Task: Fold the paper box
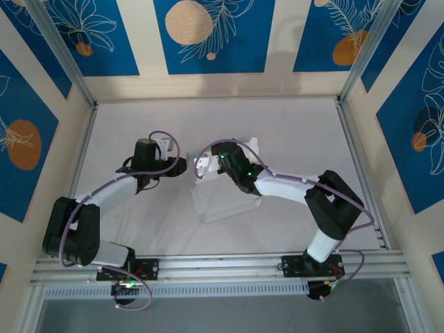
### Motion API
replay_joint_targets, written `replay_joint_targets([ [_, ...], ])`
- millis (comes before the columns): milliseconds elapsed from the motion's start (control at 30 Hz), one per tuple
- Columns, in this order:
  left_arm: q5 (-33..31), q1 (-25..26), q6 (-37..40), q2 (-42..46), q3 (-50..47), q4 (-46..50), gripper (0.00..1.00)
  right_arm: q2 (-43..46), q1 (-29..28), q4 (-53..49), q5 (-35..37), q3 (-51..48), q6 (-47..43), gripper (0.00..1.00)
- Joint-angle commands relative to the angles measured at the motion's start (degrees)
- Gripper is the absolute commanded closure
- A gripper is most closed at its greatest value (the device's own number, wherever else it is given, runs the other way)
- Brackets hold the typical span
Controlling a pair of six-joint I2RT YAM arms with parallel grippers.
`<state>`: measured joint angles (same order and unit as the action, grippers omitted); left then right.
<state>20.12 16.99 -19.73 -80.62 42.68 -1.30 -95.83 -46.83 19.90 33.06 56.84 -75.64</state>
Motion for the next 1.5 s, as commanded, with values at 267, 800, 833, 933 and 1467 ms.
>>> replay_joint_targets([
  [267,-4.21,4.54,10.99,0.85,-0.54,-2.55,0.47,1.08,-0.26,3.69,-0.67,2.33,1.24,1.00],
  [800,-1.67,6.94,19.86,1.53,-5.74,-11.12,0.38,-0.15,-0.10,17.10,-0.92,-3.48,-2.47,1.00],
  [833,-1.70,7.13,19.69,1.42,-5.84,-11.46,0.38,-0.68,-0.04,20.06,-0.59,-4.25,-2.99,1.00],
  [933,-3.06,7.35,19.04,1.87,-6.45,-13.00,0.37,-1.45,0.16,25.46,0.06,-5.58,-2.86,1.00],
  [1467,-5.68,7.35,23.05,-0.08,-5.85,-18.18,0.31,-6.01,0.86,34.88,1.49,-5.45,3.32,1.00],
])
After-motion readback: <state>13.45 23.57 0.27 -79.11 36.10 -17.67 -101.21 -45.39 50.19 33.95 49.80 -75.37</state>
